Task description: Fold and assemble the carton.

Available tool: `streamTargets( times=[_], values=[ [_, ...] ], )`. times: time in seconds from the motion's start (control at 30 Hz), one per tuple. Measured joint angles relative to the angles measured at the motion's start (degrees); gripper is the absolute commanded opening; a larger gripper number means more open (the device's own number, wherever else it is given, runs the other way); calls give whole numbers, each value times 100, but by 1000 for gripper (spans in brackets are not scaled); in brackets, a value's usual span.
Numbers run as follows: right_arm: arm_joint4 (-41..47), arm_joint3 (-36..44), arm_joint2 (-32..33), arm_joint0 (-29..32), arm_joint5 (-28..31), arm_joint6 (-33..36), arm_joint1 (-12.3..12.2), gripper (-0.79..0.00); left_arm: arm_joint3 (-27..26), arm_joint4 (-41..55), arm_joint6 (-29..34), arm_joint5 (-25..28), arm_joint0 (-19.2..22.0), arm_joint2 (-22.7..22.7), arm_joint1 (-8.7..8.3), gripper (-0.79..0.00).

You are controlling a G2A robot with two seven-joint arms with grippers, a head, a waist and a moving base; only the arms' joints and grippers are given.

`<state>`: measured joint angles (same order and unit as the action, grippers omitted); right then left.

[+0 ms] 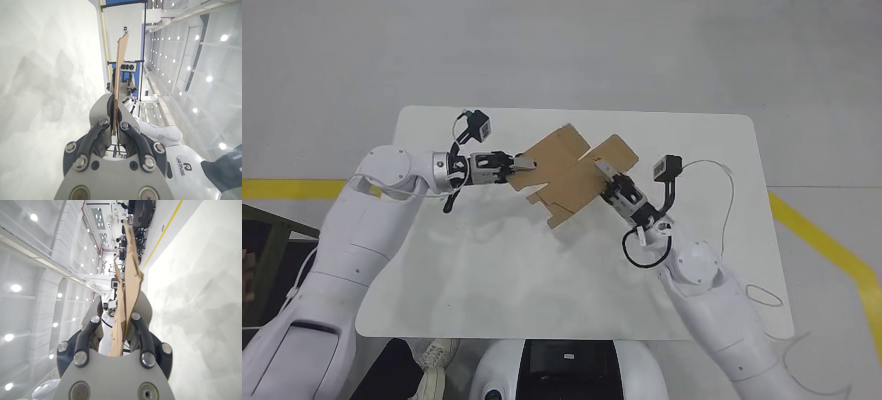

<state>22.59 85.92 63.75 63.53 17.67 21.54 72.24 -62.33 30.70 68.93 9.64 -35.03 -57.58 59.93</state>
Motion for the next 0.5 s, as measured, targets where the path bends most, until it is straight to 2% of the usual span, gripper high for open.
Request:
streamTargets(
  times=[0.1, 0.2, 0.37, 0.5],
  values=[
    [440, -166, 261, -32, 10, 763, -57, 0, 64, -53, 211, 99, 40, -76, -24, -785],
    [591, -452, 517, -159, -306, 1599, -136, 0, 136, -73, 515, 219, 69, -146, -50, -785],
    [677, -967, 768, -488, -774, 2961, -247, 0, 236, -36, 1017, 404, 92, -229, -85, -785],
    [473, -1342, 853, -801, -831, 3887, -319, 0, 319, 15, 1506, 556, 127, -263, -107, -785]
  ],
)
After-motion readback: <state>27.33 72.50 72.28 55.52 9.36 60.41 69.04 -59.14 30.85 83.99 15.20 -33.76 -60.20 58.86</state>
